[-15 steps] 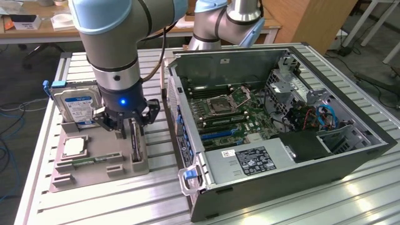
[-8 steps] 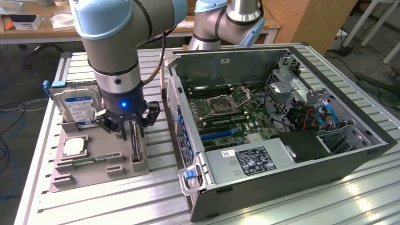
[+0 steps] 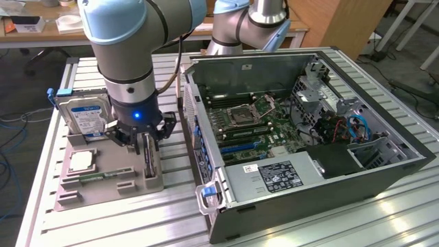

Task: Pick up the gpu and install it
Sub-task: 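Pick up the gpu and move the gpu toward the slot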

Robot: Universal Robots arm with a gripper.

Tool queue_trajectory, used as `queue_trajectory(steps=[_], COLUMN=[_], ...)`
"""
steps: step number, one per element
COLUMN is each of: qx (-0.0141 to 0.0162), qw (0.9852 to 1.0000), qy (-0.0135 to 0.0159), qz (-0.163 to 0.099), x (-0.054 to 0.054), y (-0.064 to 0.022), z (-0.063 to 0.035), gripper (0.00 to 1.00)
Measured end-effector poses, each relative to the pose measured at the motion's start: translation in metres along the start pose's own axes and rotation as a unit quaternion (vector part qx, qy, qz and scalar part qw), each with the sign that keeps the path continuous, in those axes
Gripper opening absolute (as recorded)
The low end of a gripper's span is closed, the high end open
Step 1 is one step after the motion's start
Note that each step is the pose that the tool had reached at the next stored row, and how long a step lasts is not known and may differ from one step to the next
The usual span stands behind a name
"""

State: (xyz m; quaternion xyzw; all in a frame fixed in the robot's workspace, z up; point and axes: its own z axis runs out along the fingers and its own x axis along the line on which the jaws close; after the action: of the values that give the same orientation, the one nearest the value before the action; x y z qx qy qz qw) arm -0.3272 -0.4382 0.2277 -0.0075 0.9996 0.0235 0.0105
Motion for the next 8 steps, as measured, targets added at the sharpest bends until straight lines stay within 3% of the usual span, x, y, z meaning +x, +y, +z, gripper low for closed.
queue_trajectory(steps=[4, 7, 8], qx=[0.0000, 0.0000, 0.0000], qw=[1.0000, 1.0000, 1.0000], qy=[0.0000, 0.0000, 0.0000], qz=[0.000, 0.000, 0.000], x=[0.0000, 0.0000, 0.0000], y=[0.0000, 0.0000, 0.0000], z=[0.0000, 0.0000, 0.0000], gripper=[0.46, 0.33, 0.33])
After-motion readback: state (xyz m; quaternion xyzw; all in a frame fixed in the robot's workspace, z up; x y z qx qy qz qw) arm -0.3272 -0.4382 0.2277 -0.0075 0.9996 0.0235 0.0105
